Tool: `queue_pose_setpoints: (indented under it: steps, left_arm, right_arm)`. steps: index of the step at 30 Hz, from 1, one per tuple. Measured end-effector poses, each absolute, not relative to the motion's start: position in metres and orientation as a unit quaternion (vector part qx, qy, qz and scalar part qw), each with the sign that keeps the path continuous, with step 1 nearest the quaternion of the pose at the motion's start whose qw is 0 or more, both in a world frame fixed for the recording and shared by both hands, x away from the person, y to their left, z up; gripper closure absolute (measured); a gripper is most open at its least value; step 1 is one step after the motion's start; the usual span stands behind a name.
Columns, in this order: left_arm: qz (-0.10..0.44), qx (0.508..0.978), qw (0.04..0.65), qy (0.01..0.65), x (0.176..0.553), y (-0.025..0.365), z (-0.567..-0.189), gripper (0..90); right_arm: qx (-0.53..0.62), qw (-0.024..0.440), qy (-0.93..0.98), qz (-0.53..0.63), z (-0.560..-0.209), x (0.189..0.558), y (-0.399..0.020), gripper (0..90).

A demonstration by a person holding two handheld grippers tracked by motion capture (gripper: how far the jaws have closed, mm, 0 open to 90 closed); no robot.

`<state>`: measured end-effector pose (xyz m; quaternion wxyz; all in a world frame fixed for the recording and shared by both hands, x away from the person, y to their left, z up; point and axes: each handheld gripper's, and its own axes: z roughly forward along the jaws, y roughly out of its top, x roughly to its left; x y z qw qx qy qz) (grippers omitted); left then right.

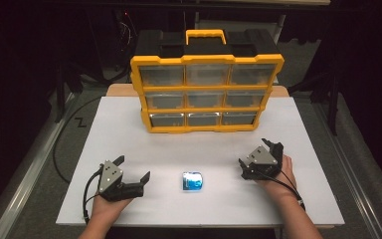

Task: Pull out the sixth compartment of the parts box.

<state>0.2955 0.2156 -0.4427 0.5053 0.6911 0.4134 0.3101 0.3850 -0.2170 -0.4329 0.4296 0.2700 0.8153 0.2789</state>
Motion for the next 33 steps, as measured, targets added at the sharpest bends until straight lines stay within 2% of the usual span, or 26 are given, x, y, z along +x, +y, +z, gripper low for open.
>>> queue_pose_setpoints:
  steps: [33]
  left_arm:
    - [0.315, 0.69, 0.519, 0.395, 0.295, 0.213, -0.446, 0.9]
  right_arm:
    - [0.167, 0.497, 0.832, 0.182, -0.434, 0.375, -0.197, 0.9]
